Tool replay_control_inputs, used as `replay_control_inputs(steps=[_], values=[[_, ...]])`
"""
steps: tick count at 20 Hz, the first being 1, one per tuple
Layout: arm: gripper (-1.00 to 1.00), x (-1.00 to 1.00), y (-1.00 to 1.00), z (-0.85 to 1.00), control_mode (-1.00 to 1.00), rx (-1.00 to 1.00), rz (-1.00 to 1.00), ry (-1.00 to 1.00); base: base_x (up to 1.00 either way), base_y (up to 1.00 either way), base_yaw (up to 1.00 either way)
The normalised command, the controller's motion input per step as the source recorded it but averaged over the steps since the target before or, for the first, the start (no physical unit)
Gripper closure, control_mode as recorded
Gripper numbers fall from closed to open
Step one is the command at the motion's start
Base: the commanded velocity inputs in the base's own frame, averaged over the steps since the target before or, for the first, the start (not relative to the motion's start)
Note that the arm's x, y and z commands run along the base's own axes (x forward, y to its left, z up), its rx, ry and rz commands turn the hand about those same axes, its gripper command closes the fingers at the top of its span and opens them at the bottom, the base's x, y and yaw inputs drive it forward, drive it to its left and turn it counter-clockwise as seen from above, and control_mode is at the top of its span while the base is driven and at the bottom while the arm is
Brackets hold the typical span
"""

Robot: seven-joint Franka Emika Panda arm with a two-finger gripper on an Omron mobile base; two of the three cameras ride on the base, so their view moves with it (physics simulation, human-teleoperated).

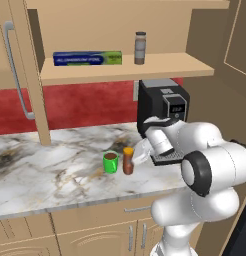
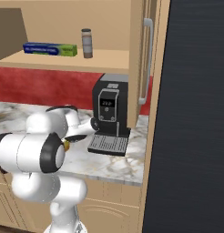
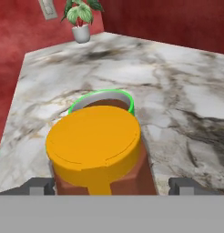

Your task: Pick the cinnamon and honey bottle from the cabinet and place them next to the mug.

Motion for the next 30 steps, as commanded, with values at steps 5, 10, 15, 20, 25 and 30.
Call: replay_control_inputs(steps=[5, 10, 15, 20, 25, 30], values=[[-1.0, -0.01, 0.0, 0.26, -1.0, 0.01, 0.0, -0.02, 0.0, 0.0, 0.0], [-1.0, 0.0, 0.0, 0.23, -1.0, 0.0, 0.0, 0.0, 0.0, 0.0, 0.0], [-1.0, 0.0, 0.0, 0.31, -1.0, 0.01, 0.0, 0.0, 0.0, 0.0, 0.0], [-1.0, 0.0, -0.02, 0.36, -1.0, 0.0, -0.02, 0.0, 0.0, 0.0, 0.0], [-1.0, 0.0, -0.05, 0.51, -1.0, 0.02, -0.07, 0.0, 0.0, 0.0, 0.0], [-1.0, -0.01, -0.01, 0.52, -1.0, 0.01, -0.17, 0.02, 0.0, 0.0, 0.0]])
